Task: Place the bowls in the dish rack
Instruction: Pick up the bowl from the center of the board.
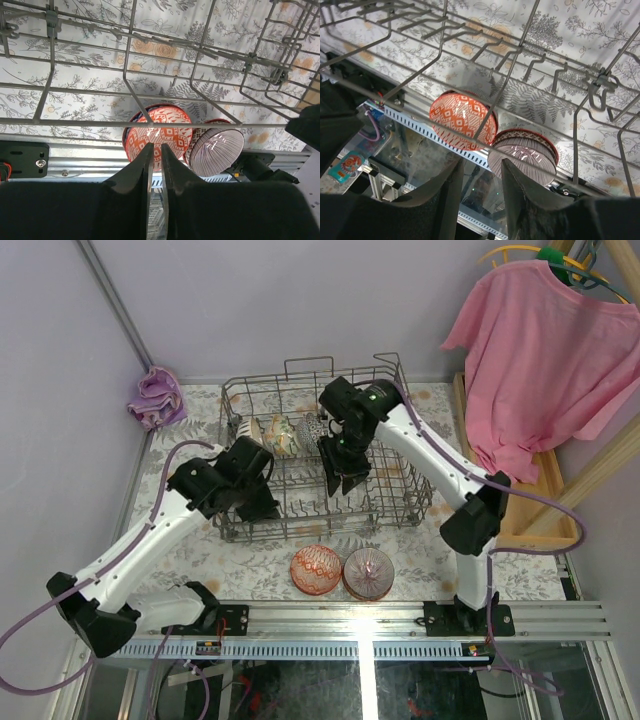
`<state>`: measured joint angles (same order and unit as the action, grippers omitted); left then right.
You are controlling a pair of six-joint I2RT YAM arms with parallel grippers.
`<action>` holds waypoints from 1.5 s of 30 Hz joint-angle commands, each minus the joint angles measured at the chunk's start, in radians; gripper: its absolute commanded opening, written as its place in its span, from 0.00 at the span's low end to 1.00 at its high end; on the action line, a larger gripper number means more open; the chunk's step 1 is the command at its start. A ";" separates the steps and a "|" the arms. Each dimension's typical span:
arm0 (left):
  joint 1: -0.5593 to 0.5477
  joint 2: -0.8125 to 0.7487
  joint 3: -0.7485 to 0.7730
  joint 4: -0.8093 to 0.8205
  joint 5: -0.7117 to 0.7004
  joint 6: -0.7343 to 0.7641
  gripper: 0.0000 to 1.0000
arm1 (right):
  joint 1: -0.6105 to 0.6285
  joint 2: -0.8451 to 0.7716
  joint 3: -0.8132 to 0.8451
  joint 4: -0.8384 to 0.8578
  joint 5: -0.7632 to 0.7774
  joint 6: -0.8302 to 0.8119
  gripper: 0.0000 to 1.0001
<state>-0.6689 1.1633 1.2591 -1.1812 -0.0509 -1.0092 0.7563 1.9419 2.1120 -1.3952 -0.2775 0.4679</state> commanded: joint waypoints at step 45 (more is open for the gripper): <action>0.046 0.012 -0.202 0.212 0.025 0.069 0.01 | 0.099 0.182 -0.195 0.331 0.425 0.121 0.02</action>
<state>-0.6266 1.1858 1.0782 -0.9890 -0.0483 -0.9512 0.8448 2.1292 1.9308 -1.1690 0.0883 0.5632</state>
